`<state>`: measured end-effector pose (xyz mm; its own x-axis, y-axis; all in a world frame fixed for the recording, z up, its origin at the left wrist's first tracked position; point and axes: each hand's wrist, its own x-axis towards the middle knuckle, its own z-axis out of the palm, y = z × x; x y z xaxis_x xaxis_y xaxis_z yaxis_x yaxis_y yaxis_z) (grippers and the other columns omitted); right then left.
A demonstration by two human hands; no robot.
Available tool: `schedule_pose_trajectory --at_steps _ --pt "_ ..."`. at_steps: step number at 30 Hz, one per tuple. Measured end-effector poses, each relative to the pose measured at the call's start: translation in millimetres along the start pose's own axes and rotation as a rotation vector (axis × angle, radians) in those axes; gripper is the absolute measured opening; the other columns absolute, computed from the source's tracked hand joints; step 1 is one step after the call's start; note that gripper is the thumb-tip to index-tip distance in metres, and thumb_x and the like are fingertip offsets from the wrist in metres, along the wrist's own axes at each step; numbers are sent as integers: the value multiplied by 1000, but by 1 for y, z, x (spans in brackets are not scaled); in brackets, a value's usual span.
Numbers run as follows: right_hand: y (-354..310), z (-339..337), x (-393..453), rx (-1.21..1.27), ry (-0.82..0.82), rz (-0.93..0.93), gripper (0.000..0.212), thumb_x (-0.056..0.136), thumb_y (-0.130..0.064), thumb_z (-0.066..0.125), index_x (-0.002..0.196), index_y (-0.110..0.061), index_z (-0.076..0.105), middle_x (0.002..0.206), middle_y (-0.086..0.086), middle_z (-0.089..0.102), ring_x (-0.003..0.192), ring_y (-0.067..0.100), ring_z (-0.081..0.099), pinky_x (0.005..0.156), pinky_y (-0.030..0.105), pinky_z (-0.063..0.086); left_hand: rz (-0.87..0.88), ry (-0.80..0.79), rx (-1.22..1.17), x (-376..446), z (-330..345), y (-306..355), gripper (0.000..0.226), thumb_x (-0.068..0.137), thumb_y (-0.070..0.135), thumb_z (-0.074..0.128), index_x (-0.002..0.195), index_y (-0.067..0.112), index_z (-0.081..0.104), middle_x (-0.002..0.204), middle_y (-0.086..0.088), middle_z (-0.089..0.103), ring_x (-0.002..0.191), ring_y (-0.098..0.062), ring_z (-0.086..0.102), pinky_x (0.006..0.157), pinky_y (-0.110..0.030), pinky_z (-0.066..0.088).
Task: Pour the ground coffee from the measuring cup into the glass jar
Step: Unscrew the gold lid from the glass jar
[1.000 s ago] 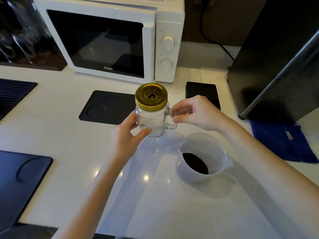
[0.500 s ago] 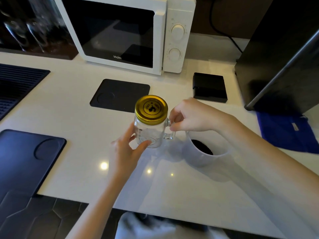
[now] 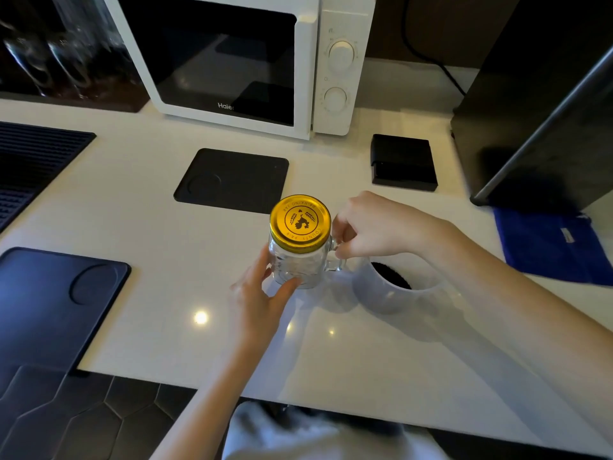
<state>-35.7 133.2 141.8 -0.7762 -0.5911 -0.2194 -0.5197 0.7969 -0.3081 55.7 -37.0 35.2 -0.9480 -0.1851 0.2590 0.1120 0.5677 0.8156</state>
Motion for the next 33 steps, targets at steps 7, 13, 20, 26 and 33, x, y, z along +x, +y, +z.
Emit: schedule_pose_trajectory --at_steps 7,13,20,26,33 --pt "0 -10 0 63 -138 79 21 80 -21 70 97 -9 70 89 7 69 82 23 63 76 37 55 21 -9 14 0 0 1 63 72 16 77 129 11 51 110 2 63 93 -11 58 76 3 34" --pt "-1 -32 -5 161 80 81 23 94 -19 51 112 -13 63 107 6 65 98 20 58 83 32 46 55 -242 328 3 -9 -16 93 76 52 65 144 7 21 152 -12 28 140 -25 23 111 -32 18" --pt "-24 -11 1 62 181 -71 79 73 -65 56 138 -30 29 130 -3 44 113 9 36 83 29 33 83 -415 602 5 2 -31 89 83 69 30 147 19 -6 158 -2 -8 135 -10 -23 113 -38 -11" --pt "-26 0 9 -102 241 -202 76 71 -55 70 133 -25 39 116 2 49 109 17 37 77 29 38 84 -402 633 3 6 -38 88 82 70 25 148 20 -4 158 -1 -6 139 -13 -20 114 -38 -10" --pt "1 -34 12 418 209 -124 63 66 -53 73 121 -34 49 110 -11 53 88 -7 50 67 4 40 97 -391 639 4 6 -38 88 81 72 21 148 19 -2 158 -1 -5 140 -14 -19 111 -34 -14"
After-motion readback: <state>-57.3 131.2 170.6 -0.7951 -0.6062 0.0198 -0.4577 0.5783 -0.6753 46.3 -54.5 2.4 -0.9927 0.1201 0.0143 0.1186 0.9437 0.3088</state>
